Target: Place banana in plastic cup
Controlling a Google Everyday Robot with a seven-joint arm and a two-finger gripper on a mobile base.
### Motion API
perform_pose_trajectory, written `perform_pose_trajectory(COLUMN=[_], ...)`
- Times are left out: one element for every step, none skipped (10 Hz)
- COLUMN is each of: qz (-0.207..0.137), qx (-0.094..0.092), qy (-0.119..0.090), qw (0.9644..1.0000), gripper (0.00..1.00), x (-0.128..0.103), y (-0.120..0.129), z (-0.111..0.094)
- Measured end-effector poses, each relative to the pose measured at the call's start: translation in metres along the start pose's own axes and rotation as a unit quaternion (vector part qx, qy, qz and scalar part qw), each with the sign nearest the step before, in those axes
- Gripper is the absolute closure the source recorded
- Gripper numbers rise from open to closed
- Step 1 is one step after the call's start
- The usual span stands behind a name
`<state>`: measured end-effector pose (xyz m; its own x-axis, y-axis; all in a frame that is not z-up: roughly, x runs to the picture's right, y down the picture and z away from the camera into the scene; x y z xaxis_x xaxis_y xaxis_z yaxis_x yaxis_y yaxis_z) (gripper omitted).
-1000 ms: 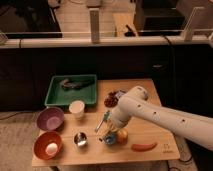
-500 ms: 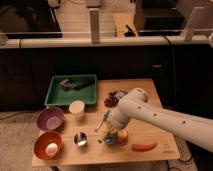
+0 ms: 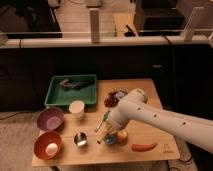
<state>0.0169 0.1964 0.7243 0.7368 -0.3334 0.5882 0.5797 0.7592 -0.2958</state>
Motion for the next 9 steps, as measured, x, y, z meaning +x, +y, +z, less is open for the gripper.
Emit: perform_pose_trajectory(qz=[-0.001,-0.002,-0.003,-0.004,-0.006,-0.007,-0.007,-0.008,-0.010], qx=[0.000,0.001,0.002,0.003,0.005,0.005,0.006,0.007,0.007], qy=[-0.001,-0.002,-0.003,-0.004,-0.005,-0.006,-0.007,-0.008,-0.011], qw=[1.0000,1.0000,1.0000,1.0000,1.0000,0.9999,0.9999,0.9999,0.9999], gripper=[0.75,0.75,0.75,0.74,0.70,0.70,0.70,0.73,0.74], x=[-0.002,-0.003,-0.004,-0.005,-0.007,-0.007,-0.008,-0.010,-0.012], y=[0.000,0.000,0.000,0.000,-0.002,-0.003,-0.004,-0.005,-0.007], z=[0.000,0.001,0.000,0.001,0.001,0.001,0.002,0.002,0.003])
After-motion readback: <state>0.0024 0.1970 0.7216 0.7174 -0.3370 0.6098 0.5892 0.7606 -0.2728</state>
